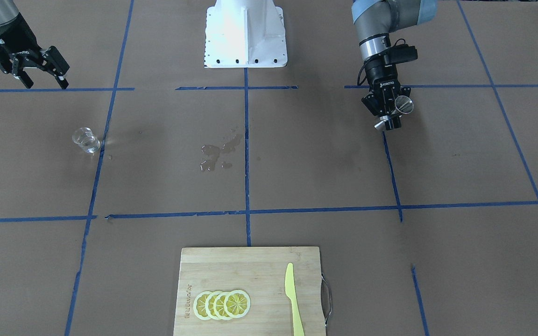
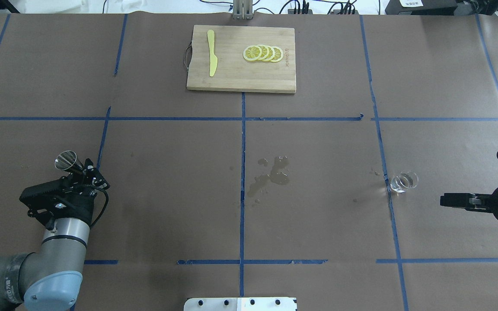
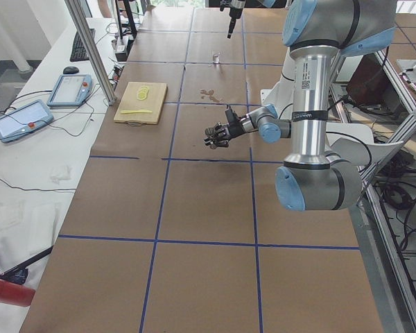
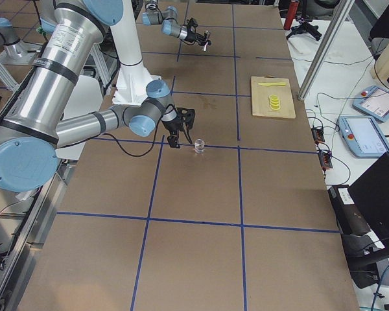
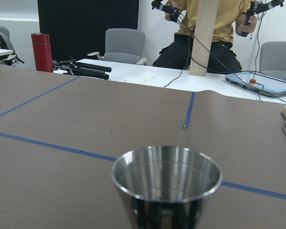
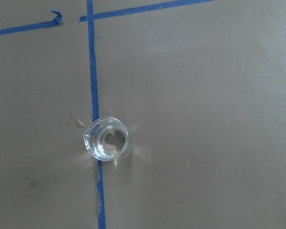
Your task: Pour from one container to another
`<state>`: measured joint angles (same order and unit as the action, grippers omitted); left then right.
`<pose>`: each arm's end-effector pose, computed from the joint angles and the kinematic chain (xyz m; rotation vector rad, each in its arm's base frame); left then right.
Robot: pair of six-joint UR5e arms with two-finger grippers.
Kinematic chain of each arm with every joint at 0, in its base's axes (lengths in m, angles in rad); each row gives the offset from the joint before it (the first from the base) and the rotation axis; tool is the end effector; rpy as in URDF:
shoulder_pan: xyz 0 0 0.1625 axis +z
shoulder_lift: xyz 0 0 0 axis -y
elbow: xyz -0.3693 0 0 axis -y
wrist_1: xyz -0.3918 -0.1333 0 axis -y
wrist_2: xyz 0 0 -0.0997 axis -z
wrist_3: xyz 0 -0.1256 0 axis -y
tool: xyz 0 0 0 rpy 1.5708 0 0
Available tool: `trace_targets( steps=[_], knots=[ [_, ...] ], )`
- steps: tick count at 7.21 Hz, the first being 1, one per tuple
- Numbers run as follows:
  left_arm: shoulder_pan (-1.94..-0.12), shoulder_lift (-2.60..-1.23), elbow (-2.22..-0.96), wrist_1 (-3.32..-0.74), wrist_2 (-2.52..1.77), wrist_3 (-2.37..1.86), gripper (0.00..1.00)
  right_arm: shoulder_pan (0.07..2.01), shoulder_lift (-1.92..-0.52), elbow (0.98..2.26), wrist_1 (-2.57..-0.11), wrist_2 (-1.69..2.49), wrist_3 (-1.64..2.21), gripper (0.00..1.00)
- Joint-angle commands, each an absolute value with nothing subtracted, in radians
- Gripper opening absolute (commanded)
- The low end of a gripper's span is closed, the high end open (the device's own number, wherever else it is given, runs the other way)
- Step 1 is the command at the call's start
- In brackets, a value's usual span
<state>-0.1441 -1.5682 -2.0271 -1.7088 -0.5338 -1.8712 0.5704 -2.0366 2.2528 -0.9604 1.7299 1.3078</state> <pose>0.4301 -0.3064 0.3575 0.9791 0.6259 -0.7007 -0.2549 -0.2982 0.4191 0.1971 -0.8166 0.2234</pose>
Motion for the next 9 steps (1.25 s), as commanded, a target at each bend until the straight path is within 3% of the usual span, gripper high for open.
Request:
trace_targets(
  steps=[1, 5, 7, 9],
  knots=[
    [-0.172, -1.670, -2.071, -1.710, -0.534, -1.761, 0.00, 0.407, -2.040, 2.253, -0.962, 1.465, 1.369, 1.00],
    [-0.192, -1.687, -2.099, -1.825, -0.543, -1.574, 0.00, 0.276, -2.036, 2.240, -0.962, 1.145, 1.425, 1.00],
    [-0.186, -1.753, -2.018, -2.038, -0.545, -1.448, 0.00, 0.264, -2.031, 2.240, -0.962, 1.137, 1.436, 1.00],
    [-0.186, -1.781, -1.990, -2.055, -0.543, -1.352, 0.00, 0.241, -2.029, 2.240, -0.962, 1.108, 1.451, 1.00]
  ],
)
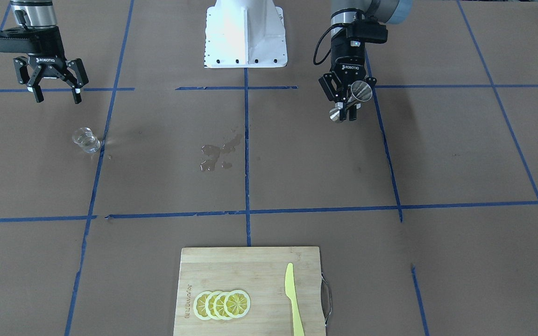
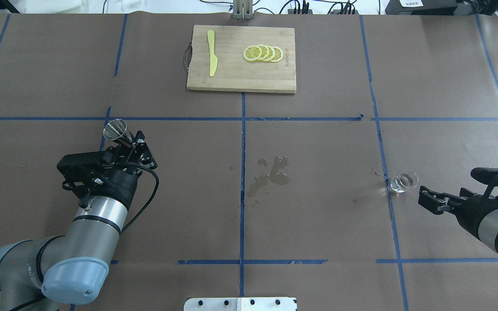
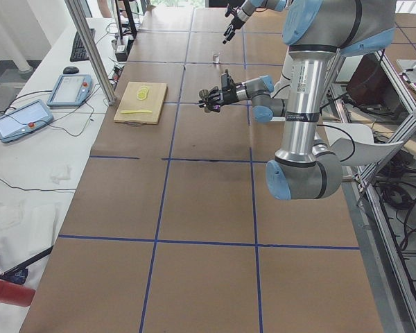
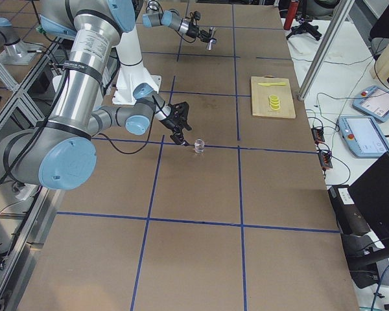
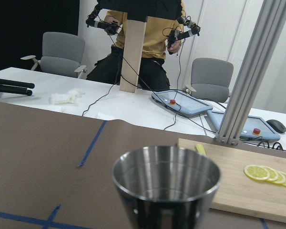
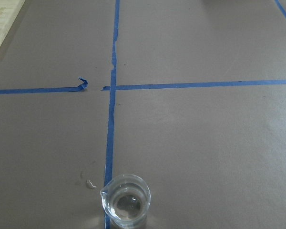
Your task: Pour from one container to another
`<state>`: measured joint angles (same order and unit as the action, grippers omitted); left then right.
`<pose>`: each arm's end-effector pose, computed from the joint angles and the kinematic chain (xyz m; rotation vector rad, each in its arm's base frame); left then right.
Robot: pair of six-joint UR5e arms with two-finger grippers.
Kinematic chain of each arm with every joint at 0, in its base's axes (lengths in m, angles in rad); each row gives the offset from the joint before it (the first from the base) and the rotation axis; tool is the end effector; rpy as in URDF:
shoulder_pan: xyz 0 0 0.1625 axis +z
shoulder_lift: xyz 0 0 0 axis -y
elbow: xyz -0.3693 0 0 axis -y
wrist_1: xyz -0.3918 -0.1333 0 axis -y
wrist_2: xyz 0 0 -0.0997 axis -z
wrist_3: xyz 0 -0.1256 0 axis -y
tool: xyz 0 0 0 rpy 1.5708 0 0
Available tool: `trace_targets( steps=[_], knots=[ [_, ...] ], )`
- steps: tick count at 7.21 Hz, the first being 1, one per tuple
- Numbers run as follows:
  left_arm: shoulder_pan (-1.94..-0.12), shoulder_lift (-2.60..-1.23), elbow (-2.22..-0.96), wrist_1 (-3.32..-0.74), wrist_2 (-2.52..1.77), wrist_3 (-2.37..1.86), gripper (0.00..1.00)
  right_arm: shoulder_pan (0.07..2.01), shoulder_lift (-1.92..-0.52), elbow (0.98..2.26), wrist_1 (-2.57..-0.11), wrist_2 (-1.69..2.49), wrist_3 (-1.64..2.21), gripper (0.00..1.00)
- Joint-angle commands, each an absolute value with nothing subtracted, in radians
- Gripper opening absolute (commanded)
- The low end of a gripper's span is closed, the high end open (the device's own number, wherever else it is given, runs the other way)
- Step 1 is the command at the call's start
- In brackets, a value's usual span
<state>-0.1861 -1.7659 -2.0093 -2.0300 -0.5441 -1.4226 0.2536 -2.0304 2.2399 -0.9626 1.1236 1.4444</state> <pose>0.4379 -0.3274 0.2342 1.0731 0.8262 -0.5908 -0.3113 -0.2745 0.4167 0.5675 -0.7114 0.3011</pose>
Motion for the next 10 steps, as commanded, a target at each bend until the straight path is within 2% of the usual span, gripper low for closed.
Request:
trace_targets(
  steps=[1, 2, 4, 6, 7, 8, 10],
  knots=[
    [-0.178, -1.799, -1.967, -2.103, -0.545, -1.285, 0.00, 0.236, -2.029, 2.240, -0.963, 1.104, 1.451, 1.00],
    [-0.179, -1.853, -1.951, -2.133, -0.545, -1.251, 0.00, 0.235, -2.029, 2.240, -0.963, 1.104, 1.451, 1.00],
    [-0.176, -1.867, -1.927, -2.286, -0.549, -1.241, 0.00, 0.230, -2.029, 2.237, -0.963, 1.086, 1.453, 1.00],
    [-0.170, -1.920, -1.849, -2.528, -0.670, -0.922, 0.00, 0.213, -2.028, 2.217, -0.963, 1.039, 1.453, 1.00],
    [-0.166, -1.983, -1.754, -2.575, -0.698, -0.881, 0.00, 0.203, -2.028, 2.217, -0.963, 1.013, 1.453, 1.00],
    [-0.166, -2.047, -1.712, -2.576, -0.699, -0.876, 0.00, 0.177, -2.028, 2.204, -0.963, 0.971, 1.475, 1.00],
    [-0.178, -2.057, -1.720, -2.576, -0.736, -0.861, 0.00, 0.137, -2.005, 2.151, -0.966, 0.864, 1.479, 1.00]
  ],
)
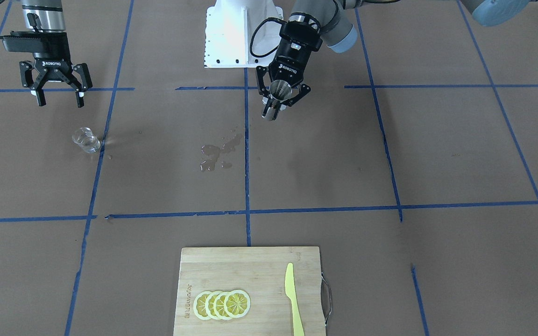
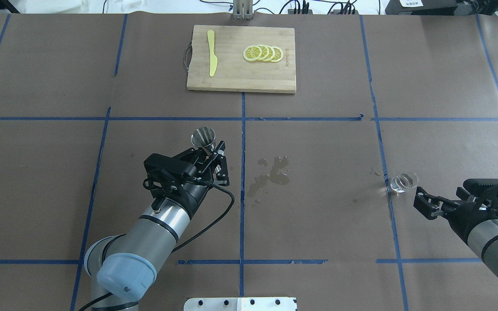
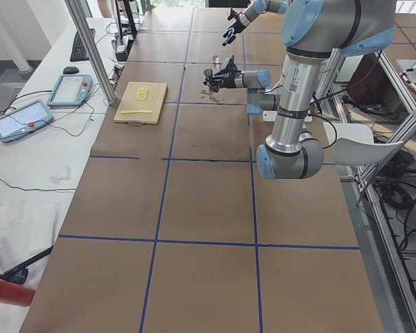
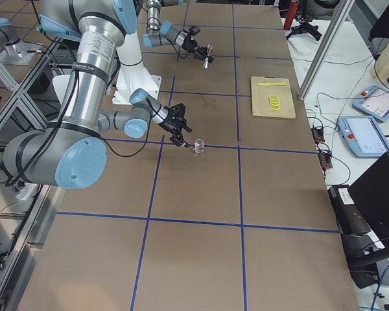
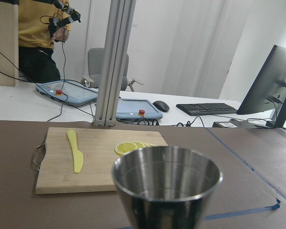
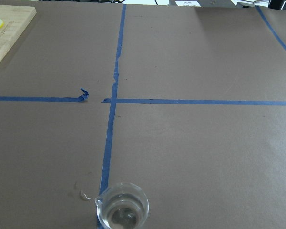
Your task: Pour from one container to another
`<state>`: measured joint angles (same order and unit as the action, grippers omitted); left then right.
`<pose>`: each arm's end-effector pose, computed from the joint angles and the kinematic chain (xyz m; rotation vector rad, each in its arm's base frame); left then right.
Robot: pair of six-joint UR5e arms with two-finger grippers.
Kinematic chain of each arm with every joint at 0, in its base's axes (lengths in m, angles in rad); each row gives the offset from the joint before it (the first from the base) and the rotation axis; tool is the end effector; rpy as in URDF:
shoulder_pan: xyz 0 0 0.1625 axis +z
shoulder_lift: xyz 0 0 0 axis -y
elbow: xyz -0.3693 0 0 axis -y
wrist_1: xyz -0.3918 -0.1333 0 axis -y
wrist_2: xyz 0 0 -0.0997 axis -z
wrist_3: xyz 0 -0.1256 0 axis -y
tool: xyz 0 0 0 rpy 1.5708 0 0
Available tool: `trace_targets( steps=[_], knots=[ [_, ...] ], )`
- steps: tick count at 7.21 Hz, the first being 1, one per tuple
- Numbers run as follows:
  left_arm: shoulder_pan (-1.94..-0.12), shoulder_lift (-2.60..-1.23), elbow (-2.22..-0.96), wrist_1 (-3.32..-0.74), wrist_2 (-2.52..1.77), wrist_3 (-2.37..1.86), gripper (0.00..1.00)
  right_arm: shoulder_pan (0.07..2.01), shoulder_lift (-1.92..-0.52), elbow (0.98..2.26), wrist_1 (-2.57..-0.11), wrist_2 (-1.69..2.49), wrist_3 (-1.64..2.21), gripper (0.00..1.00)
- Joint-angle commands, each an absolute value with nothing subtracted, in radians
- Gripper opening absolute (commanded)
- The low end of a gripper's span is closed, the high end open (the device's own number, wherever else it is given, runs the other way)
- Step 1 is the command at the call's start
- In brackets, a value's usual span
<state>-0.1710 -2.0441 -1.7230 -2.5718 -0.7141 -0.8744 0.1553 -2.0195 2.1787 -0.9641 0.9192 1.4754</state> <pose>0.5155 -0.3206 0.1577 1.2040 1.0762 -0.2896 -0.3309 -0.2638 0.4360 0.7074 -0.6558 0.3045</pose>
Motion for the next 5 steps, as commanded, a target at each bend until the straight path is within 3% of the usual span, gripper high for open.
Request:
trace_targets(
  steps=[1, 5],
  knots=[
    [-0.186, -2.057, -1.720, -2.576, -0.738, -0.861, 0.00, 0.117, -2.002, 2.119, -0.968, 0.804, 1.479, 1.00],
    [-0.198, -2.057, -1.726, -2.579, -0.750, -0.861, 0.00, 0.026, -1.951, 2.071, -0.980, 0.655, 1.500, 1.00]
  ],
)
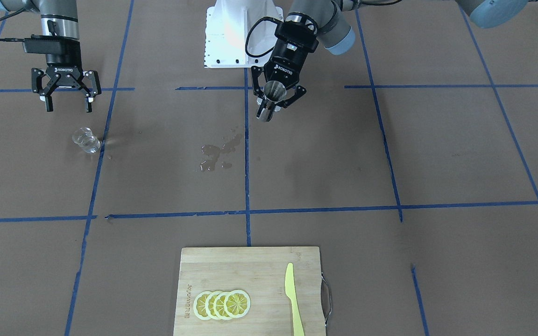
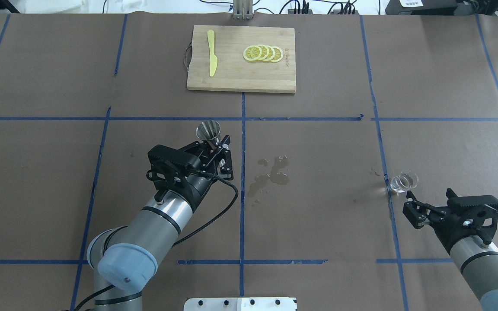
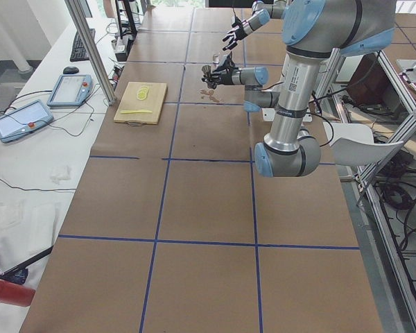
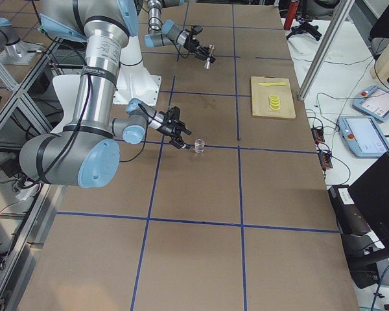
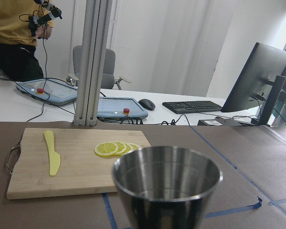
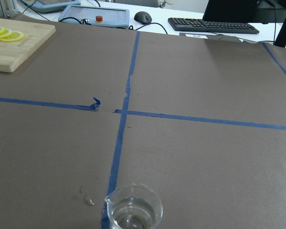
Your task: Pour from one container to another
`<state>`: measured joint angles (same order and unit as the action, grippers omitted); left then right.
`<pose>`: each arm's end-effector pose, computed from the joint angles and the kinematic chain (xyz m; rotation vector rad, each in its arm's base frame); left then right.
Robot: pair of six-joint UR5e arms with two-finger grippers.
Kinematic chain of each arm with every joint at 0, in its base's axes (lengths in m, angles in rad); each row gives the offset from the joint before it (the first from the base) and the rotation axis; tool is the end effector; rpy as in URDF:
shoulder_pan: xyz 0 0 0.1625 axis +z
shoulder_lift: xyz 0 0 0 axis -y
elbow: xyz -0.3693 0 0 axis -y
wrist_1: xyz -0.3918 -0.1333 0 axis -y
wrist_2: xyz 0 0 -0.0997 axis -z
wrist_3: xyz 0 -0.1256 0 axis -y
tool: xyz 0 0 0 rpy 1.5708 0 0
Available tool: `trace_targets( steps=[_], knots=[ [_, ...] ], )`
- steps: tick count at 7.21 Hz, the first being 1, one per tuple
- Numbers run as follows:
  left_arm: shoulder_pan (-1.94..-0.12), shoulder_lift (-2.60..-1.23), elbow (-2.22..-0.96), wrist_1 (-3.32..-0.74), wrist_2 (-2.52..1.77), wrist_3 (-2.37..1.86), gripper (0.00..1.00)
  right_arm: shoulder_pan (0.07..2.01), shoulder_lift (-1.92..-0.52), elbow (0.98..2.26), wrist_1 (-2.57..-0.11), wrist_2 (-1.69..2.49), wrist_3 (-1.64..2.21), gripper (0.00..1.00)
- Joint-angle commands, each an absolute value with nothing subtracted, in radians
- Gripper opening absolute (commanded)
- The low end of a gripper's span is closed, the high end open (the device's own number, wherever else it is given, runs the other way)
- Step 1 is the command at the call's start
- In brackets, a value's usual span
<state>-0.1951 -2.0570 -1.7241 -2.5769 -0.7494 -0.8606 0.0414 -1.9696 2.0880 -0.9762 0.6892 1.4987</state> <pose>0.5104 -0.3305 0.1494 1.2093 1.0913 -0.2791 -0.3635 -0.2455 0.4517 0.8787 -0.6161 0.2862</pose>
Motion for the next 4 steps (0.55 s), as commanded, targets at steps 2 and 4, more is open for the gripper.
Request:
trace_targets(
  steps=[2, 4],
  knots=[
    [-0.201, -2.057, -1.727, -2.580, -0.750, -0.861, 0.00, 0.023, -1.892, 1.992, -0.980, 0.606, 1.500, 0.99],
    [-0.202, -2.056, -1.727, -2.580, -0.752, -0.861, 0.00, 0.023, -1.884, 1.973, -0.982, 0.569, 1.499, 1.00]
  ],
)
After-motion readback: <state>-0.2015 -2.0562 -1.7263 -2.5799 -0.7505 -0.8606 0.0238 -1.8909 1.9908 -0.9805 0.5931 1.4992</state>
